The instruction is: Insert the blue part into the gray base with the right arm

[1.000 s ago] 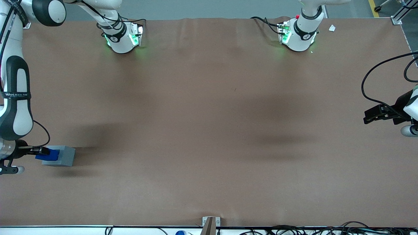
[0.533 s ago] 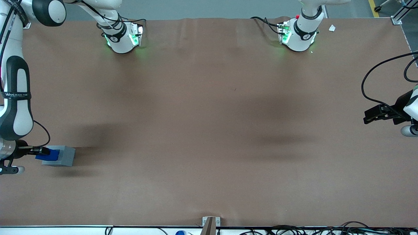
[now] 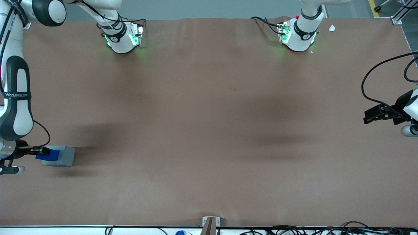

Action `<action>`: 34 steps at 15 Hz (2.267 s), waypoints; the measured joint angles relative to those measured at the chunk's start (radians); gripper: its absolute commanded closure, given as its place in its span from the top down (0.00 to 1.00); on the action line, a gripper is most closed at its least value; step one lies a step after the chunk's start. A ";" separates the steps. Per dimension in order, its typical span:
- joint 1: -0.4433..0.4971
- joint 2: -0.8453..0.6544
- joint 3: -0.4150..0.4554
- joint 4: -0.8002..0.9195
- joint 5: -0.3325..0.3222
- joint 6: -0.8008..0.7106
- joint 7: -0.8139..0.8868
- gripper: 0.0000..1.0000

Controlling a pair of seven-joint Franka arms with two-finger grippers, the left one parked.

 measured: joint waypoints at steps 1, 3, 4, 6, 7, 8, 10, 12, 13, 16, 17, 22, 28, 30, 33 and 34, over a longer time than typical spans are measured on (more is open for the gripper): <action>0.000 0.000 0.000 0.001 0.000 -0.015 0.000 0.01; 0.000 0.001 0.000 0.001 0.000 -0.031 0.000 0.01; 0.000 0.001 0.000 0.001 0.000 -0.034 0.000 0.01; 0.000 0.001 0.000 0.001 -0.001 -0.035 0.000 0.01; 0.000 0.001 0.000 0.001 -0.001 -0.035 0.000 0.03; 0.000 0.001 0.000 0.001 -0.002 -0.035 0.000 0.13; 0.000 0.004 0.000 0.001 -0.003 -0.035 0.001 0.50; -0.001 0.011 -0.001 0.001 -0.003 -0.034 0.001 0.78; -0.001 0.014 -0.002 0.001 -0.004 -0.034 0.001 0.88; -0.001 0.019 -0.002 0.001 -0.004 -0.034 0.001 0.99; -0.001 0.019 -0.002 0.002 -0.004 -0.034 0.001 1.00; 0.001 0.018 -0.001 0.025 -0.004 -0.056 0.001 1.00; 0.036 -0.099 0.006 0.085 -0.003 -0.221 0.037 1.00; 0.061 -0.176 0.009 0.087 -0.002 -0.286 0.076 1.00; 0.113 -0.265 0.013 0.085 -0.002 -0.387 0.144 1.00; 0.129 -0.285 0.014 0.083 -0.002 -0.406 0.161 1.00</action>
